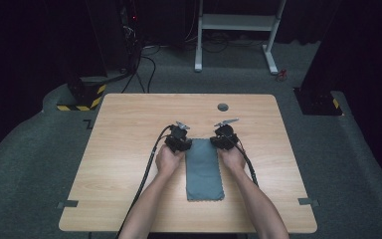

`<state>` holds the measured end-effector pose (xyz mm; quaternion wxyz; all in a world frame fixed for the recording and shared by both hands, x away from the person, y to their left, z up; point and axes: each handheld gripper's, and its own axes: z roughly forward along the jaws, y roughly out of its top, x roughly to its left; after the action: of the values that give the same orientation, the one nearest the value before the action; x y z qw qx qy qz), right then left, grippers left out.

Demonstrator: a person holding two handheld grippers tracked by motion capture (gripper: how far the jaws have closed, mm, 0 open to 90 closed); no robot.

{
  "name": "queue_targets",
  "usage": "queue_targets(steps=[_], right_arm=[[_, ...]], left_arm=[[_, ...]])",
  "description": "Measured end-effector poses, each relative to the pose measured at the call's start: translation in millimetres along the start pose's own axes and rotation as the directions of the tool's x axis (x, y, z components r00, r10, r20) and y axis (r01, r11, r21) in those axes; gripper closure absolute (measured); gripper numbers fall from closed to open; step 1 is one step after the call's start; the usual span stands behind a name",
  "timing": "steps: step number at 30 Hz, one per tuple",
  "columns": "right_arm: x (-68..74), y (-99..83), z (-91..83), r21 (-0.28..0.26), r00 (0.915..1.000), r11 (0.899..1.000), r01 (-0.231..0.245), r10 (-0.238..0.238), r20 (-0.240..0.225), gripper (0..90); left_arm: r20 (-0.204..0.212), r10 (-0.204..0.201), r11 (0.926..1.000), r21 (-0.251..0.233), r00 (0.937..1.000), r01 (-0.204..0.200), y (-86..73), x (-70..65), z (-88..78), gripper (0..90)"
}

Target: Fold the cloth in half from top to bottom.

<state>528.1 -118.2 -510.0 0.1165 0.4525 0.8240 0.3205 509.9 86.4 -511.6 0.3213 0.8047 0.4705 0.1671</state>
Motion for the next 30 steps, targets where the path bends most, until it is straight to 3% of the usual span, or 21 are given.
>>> queue_targets(steps=[7, 13, 21, 22, 24, 26, 30], right_arm=[[3.4, 0.8, -1.4, -0.008, 0.9979, 0.998, 0.061, -0.061, 0.021, 89.3], [1.5, 3.0, -13.5, -0.044, 0.9987, 0.998, 0.050, -0.050, -0.005, 89.4], [-2.0, 5.6, -18.0, -0.061, 0.9987, 0.997, 0.050, -0.050, -0.006, 89.6], [-2.8, 6.9, -18.8, -0.070, 0.9983, 0.996, 0.057, -0.057, -0.005, 89.6], [-4.3, 10.3, -20.8, -0.063, 0.9988, 0.997, 0.048, -0.048, 0.001, 89.7], [-5.6, 15.3, -23.5, -0.059, 0.9975, 0.996, 0.068, -0.067, 0.023, 89.8], [-7.9, 19.0, -33.8, -0.097, 0.9982, 0.994, 0.057, -0.055, 0.023, 89.7]], left_arm=[[0.039, 0.002, 0.9995, 0.032, 0.9992, -0.003, 6.6, -0.9, 2.0, 87.3], [0.114, -0.057, 0.9983, 0.006, 0.9918, 0.057, 9.4, 10.5, -3.3, 88.6], [0.122, -0.057, 0.9978, -0.026, 0.9909, 0.061, 16.6, 14.0, -7.5, 88.9], [0.112, -0.029, 0.9991, -0.026, 0.9933, 0.032, 20.3, 13.9, -7.8, 89.0], [0.109, -0.016, 0.9989, -0.042, 0.9940, 0.020, 27.7, 12.5, -9.7, 89.0], [0.106, -0.014, 0.9980, -0.060, 0.9943, 0.021, 34.3, 12.2, -13.0, 88.9], [0.121, -0.033, 0.9944, -0.096, 0.9921, 0.045, 39.5, 13.1, -19.4, 88.9]])
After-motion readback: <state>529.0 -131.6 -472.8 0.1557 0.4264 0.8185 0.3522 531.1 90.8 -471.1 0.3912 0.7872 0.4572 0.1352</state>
